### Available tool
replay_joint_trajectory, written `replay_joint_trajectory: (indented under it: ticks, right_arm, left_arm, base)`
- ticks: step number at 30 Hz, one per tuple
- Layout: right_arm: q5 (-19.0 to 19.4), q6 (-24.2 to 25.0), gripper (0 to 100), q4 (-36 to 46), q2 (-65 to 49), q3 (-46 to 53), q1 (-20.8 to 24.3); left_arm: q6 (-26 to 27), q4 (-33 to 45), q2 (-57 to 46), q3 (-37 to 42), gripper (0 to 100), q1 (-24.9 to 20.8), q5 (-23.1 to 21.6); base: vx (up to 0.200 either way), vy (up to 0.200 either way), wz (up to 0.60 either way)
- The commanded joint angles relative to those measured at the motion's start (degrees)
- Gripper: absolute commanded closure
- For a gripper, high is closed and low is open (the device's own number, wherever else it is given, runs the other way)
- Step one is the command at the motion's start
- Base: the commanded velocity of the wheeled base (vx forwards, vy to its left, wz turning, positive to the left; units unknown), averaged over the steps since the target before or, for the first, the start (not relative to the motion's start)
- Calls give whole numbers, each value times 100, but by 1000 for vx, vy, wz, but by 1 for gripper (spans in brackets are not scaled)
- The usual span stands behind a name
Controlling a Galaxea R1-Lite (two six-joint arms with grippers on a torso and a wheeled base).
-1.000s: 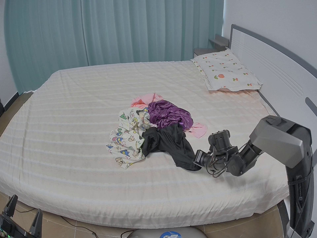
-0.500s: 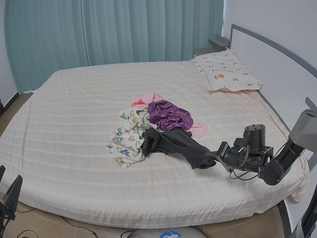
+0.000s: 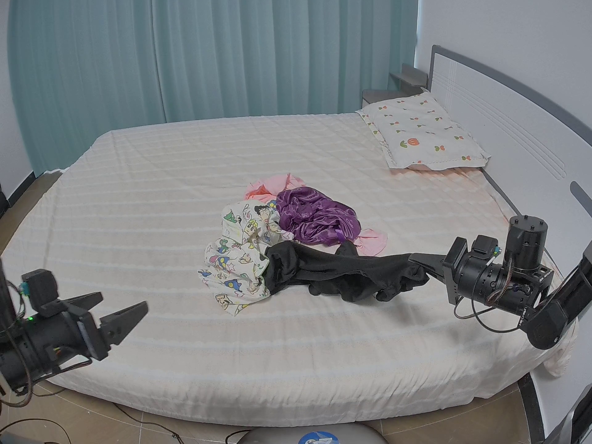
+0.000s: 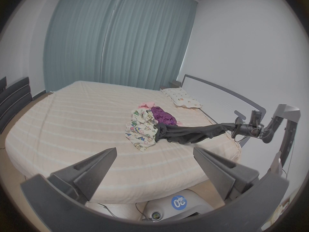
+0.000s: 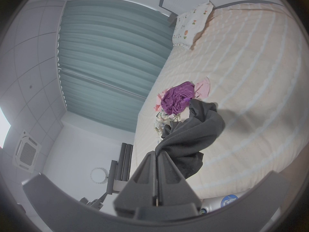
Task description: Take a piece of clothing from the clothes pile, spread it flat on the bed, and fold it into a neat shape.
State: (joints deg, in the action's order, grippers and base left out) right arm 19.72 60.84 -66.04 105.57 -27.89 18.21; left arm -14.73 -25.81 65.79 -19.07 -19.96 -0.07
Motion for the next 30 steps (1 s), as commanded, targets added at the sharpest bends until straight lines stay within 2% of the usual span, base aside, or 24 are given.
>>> replay_joint_trajectory:
  ticks: [1,8,11,16,20,24,30]
  right_arm:
    - [322,-11,100,-375,-986,-129,561]
    - [304,-231,100,-410,-1118,-138,1246]
    - [304,-240,100,-401,-1320,-138,1422]
    - [295,-248,100,-401,-1258,-138,1439]
    - [295,-248,100,-410,-1144,-102,1448]
    - [286,-248,100,-410,-1205,-76,1448]
    - [286,-248,100,-419,-1241,-67,1396]
  left_arm:
    - [-1032,-2227,4521,-669,0,-1959,1255]
    - [-1023,-2262,5268,-1451,0,-2364,1730]
    - [-988,-2271,5365,-1583,0,-2443,1756]
    - [-909,-2227,5471,-1943,0,-2425,1748]
    - [-795,-2209,5752,-2444,0,-2258,1748]
    - [-443,-2209,6095,-2963,0,-2021,1748]
    - [-382,-2209,6367,-3340,0,-1828,1756]
  base:
    - [0,0,0]
    - [0,0,0]
    - [0,0,0]
    - [0,0,0]
    - [0,0,0]
    - [0,0,0]
    - [0,0,0]
